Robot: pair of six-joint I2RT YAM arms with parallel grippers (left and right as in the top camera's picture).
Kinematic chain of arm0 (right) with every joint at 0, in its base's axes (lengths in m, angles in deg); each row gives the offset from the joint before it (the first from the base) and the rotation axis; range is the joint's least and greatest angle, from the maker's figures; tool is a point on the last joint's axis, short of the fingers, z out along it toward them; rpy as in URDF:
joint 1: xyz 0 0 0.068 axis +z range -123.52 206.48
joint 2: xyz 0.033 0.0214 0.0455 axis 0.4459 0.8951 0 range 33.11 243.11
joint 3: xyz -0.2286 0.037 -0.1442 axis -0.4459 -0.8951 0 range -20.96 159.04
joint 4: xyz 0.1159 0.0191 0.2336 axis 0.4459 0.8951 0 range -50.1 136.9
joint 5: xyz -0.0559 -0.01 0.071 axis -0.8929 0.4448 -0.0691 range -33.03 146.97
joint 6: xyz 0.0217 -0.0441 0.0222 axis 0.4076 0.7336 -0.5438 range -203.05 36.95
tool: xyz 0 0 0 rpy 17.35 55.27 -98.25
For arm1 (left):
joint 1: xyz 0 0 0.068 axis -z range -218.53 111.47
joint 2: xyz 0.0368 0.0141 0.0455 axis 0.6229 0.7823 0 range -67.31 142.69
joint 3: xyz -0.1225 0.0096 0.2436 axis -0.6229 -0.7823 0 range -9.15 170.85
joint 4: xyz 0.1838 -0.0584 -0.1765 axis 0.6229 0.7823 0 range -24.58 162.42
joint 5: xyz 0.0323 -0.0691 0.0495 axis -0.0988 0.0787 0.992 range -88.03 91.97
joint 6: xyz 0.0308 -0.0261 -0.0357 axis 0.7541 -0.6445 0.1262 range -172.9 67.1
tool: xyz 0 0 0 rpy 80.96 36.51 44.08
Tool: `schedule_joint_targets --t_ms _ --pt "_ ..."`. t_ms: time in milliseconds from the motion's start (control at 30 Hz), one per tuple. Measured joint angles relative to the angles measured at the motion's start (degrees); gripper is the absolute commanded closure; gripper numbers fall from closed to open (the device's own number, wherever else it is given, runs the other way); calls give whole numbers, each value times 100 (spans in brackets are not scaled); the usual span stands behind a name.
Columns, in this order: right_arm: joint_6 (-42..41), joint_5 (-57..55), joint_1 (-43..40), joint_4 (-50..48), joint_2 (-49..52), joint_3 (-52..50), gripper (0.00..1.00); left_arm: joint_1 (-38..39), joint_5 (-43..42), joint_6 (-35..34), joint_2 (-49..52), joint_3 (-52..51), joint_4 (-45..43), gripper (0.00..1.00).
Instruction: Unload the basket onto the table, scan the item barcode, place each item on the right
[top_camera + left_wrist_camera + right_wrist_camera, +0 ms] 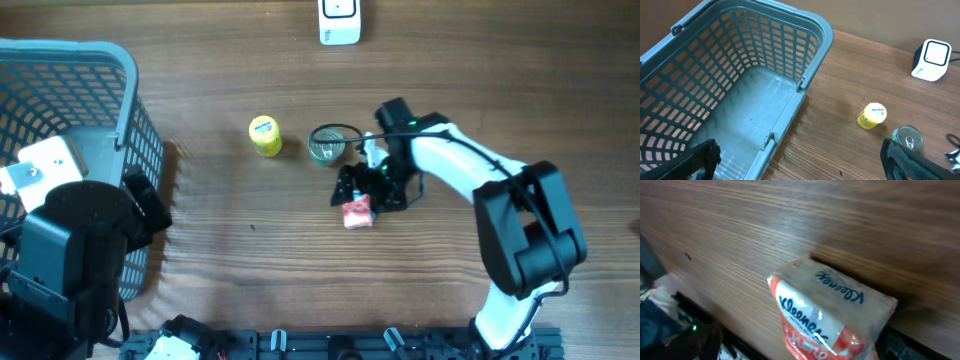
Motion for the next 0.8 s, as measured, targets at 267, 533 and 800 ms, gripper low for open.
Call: schedule_joint_targets --t_ms 267,533,800 --pt "-992 -1779 1150 -33 -125 127 2 0 0 0 0 0 0 0" --pt "-1272 -2822 1268 120 -114 87 34 0 -2 0 0 0 2 0" --pt "-181 -3202 1266 203 -111 48 52 0 -2 0 0 0 0 0"
